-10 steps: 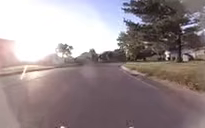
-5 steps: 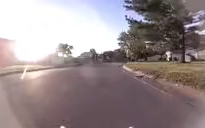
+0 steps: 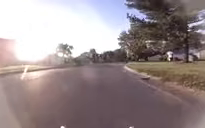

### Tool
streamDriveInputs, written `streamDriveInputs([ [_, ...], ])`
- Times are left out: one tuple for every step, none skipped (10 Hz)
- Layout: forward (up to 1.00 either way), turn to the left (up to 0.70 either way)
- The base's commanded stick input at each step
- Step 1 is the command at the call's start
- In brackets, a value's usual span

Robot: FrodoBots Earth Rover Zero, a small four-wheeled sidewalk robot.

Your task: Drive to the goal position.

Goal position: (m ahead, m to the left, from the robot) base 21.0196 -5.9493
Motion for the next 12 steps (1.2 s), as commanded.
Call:
streamDriveInputs([
  [1.0,0.03],
  [1.0,0.03],
  [1.0,0.03],
  [1.0,0.03],
  [1.0,0.03],
  [1.0,0.0],
  [1.0,-0.02],
  [1.0,-0.13],
  [1.0,-0.24],
  [1.0,-0.35],
  [1.0,-0.12],
  [1.0,0.0],
])
